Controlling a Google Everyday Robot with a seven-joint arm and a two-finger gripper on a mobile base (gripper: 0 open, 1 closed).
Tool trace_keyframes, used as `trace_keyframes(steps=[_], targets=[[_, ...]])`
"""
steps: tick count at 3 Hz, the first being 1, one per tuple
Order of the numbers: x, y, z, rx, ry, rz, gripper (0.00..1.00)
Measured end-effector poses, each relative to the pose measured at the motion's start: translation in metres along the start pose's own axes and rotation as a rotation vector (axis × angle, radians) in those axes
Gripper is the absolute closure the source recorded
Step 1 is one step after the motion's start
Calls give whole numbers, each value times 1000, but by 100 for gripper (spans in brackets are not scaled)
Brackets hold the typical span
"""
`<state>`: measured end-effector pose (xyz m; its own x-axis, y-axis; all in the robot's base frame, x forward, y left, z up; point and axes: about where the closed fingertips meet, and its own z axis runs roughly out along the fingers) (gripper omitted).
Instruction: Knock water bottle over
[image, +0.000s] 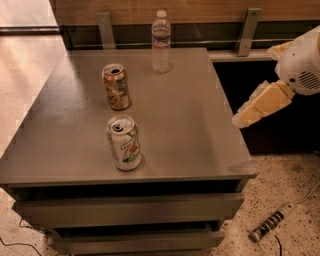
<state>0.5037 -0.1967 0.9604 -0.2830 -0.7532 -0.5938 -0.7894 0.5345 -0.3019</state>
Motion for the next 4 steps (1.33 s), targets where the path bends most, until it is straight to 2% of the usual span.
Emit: trace_keyframes(steps=[2, 3, 4], targets=[[-52, -75, 15, 212, -260, 53, 0], [-75, -107, 34, 258, -389, 125, 0], [-75, -107, 34, 257, -389, 124, 0]])
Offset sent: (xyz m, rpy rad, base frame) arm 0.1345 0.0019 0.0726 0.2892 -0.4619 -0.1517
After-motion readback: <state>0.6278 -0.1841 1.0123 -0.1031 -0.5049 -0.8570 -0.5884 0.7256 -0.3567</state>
